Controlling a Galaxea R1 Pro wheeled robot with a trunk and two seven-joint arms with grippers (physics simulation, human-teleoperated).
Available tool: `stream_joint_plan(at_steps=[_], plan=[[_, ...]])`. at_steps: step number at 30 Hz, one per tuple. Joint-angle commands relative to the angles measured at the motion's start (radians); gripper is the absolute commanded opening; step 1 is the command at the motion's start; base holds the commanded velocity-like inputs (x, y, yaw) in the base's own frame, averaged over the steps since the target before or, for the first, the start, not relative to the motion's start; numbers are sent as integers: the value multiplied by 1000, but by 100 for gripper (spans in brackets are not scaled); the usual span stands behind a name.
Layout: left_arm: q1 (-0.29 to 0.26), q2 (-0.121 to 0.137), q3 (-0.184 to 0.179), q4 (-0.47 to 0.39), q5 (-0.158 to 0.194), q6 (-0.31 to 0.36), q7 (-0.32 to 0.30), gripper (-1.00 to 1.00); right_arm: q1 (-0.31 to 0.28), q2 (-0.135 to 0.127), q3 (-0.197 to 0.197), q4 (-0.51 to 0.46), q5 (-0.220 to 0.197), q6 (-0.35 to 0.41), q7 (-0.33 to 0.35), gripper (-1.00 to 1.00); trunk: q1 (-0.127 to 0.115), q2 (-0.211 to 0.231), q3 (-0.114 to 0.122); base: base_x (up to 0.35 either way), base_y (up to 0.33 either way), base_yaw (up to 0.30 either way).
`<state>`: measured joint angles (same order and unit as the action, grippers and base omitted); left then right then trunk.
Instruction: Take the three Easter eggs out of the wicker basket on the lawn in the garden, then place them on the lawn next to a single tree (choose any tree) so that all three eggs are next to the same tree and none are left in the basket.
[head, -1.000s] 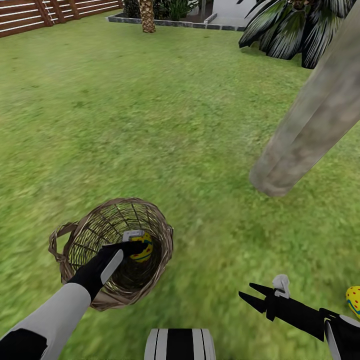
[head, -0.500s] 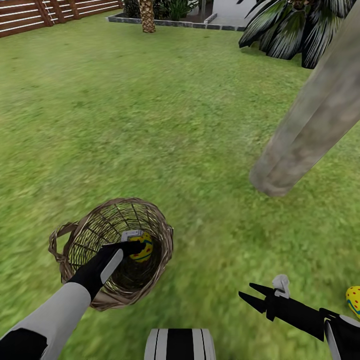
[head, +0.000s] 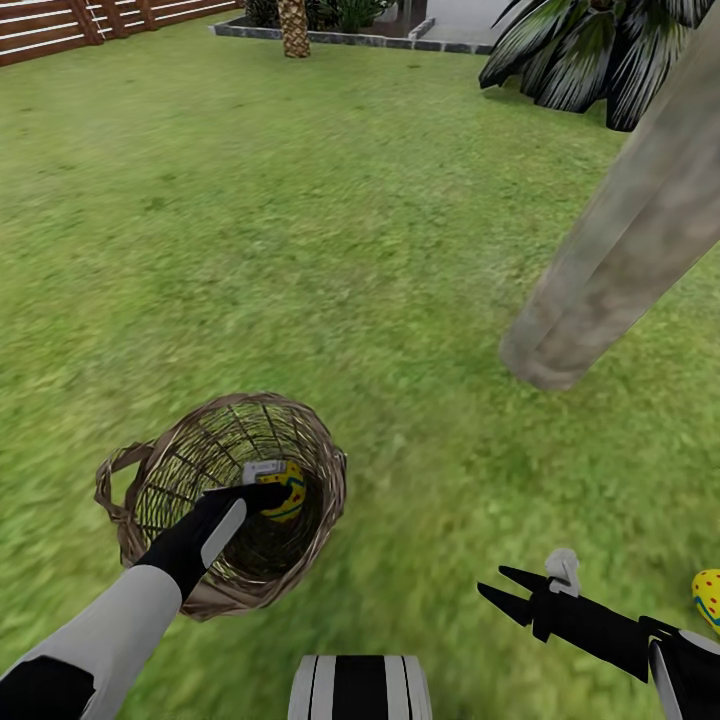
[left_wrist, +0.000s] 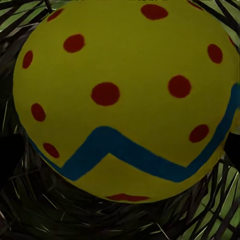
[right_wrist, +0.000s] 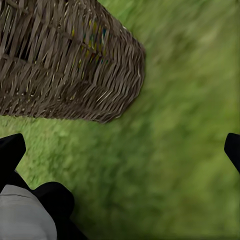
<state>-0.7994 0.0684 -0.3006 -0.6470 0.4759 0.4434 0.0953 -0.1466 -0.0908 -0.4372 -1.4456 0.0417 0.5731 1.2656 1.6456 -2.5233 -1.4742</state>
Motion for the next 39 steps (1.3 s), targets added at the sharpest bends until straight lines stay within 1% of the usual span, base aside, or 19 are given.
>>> stream_joint_plan(at_steps=[1,3,13,15,22,35,39], plan=[[0,1,-7,-2,10,2,10,100,-1,0,-2,-1,4,8,6,100,0,-1,-5,0,0,0],[0,1,-8,-2,10,-2,7,100,-1,0,-2,-1,4,8,6,100,1,-1,-12,0,0,0],[1,1,-7,-11,10,-8,4,100,-1,0,-2,-1,5,8,6,100,1,-1,-12,0,0,0],[2,1,-8,-12,9,-9,4,100,-1,0,-2,-1,4,8,6,100,2,-1,-20,0,0,0],[0,1,-8,-1,8,0,4,100,-1,0,-2,-1,4,8,6,100,2,-1,-20,0,0,0],[2,1,-6,-11,9,-11,7,100,-1,0,-2,-1,4,8,6,100,2,-1,-20,0,0,0],[2,1,-6,-11,9,-25,7,100,-1,0,-2,-1,4,8,6,100,2,-1,-20,0,0,0]])
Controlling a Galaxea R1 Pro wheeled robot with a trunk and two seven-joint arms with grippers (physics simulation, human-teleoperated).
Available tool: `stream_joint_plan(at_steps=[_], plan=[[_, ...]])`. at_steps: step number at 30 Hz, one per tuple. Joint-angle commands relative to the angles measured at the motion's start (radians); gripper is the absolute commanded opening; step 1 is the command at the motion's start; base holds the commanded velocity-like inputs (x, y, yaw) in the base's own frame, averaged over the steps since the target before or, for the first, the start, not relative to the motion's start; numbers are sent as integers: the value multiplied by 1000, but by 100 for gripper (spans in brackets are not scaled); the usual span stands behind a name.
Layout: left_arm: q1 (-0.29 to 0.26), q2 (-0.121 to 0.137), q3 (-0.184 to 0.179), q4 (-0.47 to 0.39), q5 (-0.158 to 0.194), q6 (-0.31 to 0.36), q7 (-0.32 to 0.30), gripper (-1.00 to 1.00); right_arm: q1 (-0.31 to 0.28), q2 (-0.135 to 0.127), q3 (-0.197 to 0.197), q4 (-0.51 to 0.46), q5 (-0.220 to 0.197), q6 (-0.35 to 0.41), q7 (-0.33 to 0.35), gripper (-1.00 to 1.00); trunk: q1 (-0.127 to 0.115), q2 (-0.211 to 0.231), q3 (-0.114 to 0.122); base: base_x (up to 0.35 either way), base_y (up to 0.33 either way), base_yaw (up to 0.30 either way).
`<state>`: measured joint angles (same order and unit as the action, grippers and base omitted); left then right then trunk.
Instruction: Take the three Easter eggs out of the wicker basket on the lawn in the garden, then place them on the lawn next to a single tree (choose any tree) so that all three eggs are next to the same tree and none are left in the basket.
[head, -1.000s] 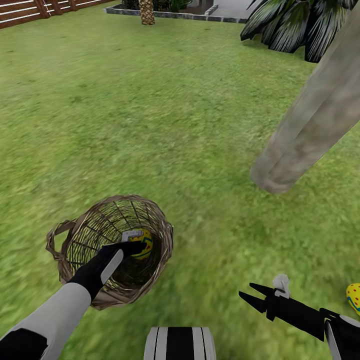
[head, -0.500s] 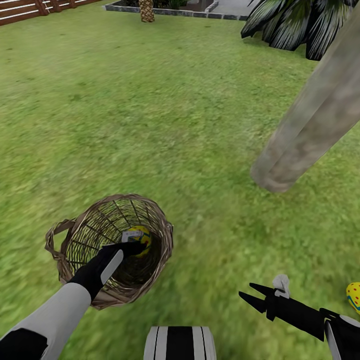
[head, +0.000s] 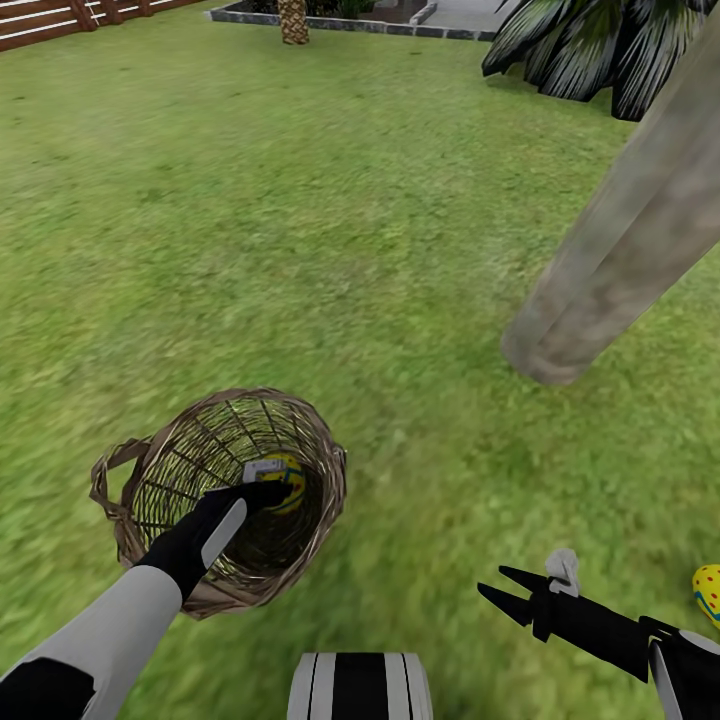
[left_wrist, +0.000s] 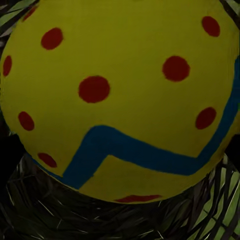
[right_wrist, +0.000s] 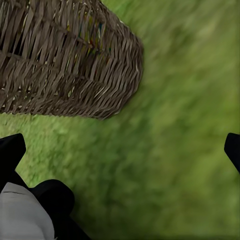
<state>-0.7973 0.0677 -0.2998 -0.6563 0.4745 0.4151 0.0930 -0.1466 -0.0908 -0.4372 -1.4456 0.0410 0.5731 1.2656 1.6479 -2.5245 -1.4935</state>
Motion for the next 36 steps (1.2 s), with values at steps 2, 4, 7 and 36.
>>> stream_joint_plan(at_steps=[2,4,7,36], plan=[[0,1,-7,0,10,-1,10,100,-1,0,-2,-1,4,8,6,100,0,0,-1,0,0,0],[0,1,-7,1,11,-2,10,100,-1,0,-2,-1,4,8,6,100,0,0,-1,0,0,0],[0,1,-6,1,10,-3,10,100,-1,0,-1,-1,4,8,6,100,1,-1,-8,0,0,0],[0,1,-6,0,11,-3,10,-100,-1,0,0,-1,3,8,5,100,1,-1,-8,0,0,0]])
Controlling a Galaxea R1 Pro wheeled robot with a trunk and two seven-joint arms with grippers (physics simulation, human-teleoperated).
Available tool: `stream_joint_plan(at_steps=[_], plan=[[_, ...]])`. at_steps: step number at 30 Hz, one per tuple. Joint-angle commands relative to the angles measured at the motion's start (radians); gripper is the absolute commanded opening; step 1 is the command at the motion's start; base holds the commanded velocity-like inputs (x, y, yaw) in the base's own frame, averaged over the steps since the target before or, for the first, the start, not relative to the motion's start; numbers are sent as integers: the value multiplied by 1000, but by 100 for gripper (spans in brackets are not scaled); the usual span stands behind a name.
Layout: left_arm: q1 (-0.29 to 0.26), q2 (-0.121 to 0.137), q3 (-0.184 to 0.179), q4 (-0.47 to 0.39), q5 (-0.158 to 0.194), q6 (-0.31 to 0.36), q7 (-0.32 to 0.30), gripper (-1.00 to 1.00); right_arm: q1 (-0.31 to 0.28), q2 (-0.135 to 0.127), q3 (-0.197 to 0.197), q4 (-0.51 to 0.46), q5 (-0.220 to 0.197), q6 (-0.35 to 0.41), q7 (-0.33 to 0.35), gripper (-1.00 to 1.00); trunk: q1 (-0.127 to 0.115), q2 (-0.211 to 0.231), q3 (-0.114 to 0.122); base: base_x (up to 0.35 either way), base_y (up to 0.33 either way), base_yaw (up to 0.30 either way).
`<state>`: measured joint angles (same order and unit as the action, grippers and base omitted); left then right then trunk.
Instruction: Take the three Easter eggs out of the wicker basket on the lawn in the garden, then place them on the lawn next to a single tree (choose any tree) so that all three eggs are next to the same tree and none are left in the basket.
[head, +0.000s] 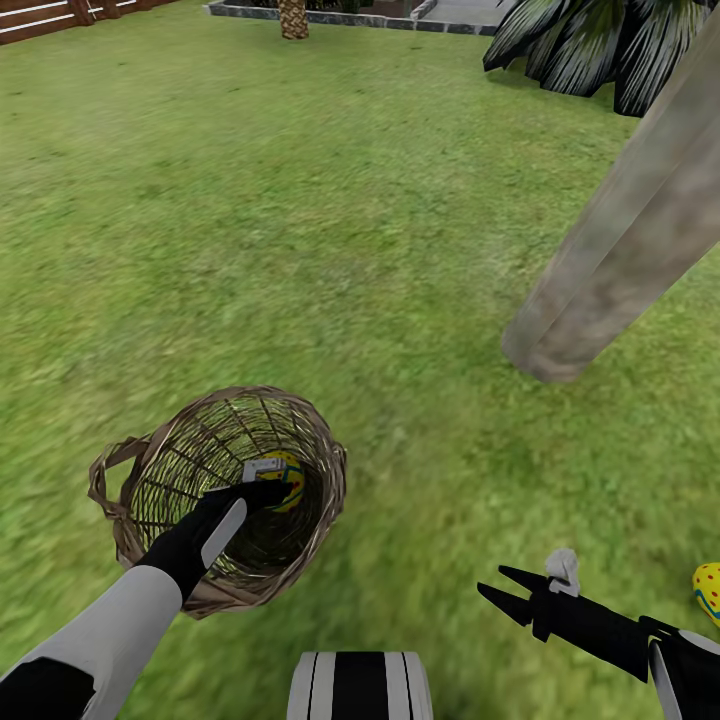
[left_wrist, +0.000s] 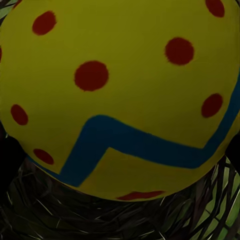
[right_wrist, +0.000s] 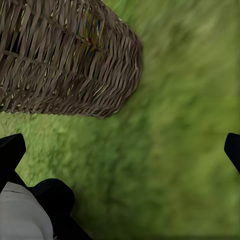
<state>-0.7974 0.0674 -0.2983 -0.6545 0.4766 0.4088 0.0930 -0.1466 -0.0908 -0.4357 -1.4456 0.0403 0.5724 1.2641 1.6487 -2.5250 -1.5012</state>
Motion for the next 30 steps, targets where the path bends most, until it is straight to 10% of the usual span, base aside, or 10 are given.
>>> stream_joint_plan(at_steps=[1,30], plan=[[0,2,-7,-2,8,3,10,-100,-1,0,-2,-1,4,9,6,100,0,0,-1,0,0,0],[-3,3,-8,1,8,42,15,-100,-1,0,-1,-1,4,8,6,100,-6,3,46,0,0,0]])
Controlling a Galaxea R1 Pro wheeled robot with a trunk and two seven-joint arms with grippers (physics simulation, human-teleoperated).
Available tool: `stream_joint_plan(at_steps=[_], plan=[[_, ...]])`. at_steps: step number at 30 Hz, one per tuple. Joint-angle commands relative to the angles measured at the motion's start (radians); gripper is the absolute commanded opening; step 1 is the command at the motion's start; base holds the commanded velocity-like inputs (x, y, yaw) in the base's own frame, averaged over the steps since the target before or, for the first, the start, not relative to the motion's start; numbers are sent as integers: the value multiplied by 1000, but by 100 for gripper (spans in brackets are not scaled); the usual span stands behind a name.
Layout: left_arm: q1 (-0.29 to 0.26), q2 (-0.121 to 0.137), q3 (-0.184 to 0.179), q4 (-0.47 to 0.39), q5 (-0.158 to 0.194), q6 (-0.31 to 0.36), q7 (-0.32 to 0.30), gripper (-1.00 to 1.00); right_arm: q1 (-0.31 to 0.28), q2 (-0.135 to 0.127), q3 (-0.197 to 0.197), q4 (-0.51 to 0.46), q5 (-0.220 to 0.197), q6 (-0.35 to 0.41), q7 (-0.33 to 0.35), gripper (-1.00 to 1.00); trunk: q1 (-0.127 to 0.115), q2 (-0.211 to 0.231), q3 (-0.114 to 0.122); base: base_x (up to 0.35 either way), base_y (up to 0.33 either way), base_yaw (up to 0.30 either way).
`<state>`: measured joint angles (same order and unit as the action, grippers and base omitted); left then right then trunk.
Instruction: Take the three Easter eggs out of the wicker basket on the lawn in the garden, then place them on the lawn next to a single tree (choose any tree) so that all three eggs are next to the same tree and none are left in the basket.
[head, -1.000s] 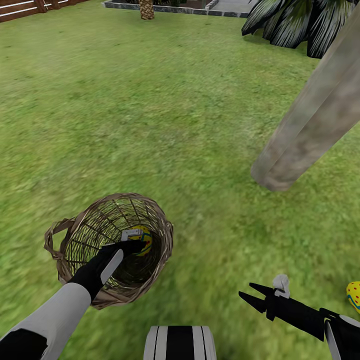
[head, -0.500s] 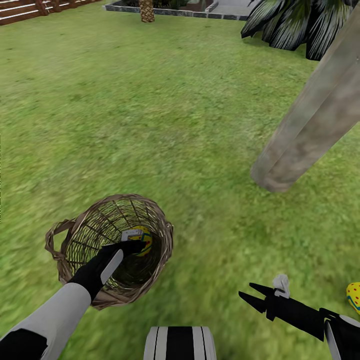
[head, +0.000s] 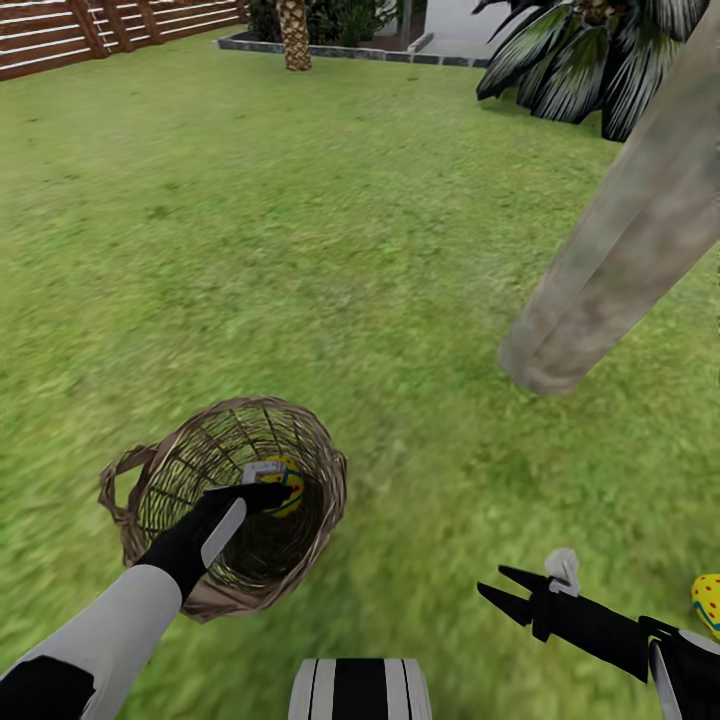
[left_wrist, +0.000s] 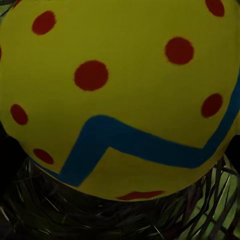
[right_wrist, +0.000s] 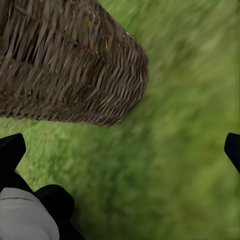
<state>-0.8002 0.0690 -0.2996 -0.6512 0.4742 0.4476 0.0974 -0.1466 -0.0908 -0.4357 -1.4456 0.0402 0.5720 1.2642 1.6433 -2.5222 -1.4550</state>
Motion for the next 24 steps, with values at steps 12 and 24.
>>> stream_joint_plan(at_steps=[12,24], plan=[[-4,6,-7,-1,9,156,13,-100,-1,0,-2,-1,4,8,6,100,-6,3,46,0,0,0],[-23,6,-7,-6,11,328,18,-100,-1,0,-2,-2,4,7,6,100,-9,4,77,0,0,0]])
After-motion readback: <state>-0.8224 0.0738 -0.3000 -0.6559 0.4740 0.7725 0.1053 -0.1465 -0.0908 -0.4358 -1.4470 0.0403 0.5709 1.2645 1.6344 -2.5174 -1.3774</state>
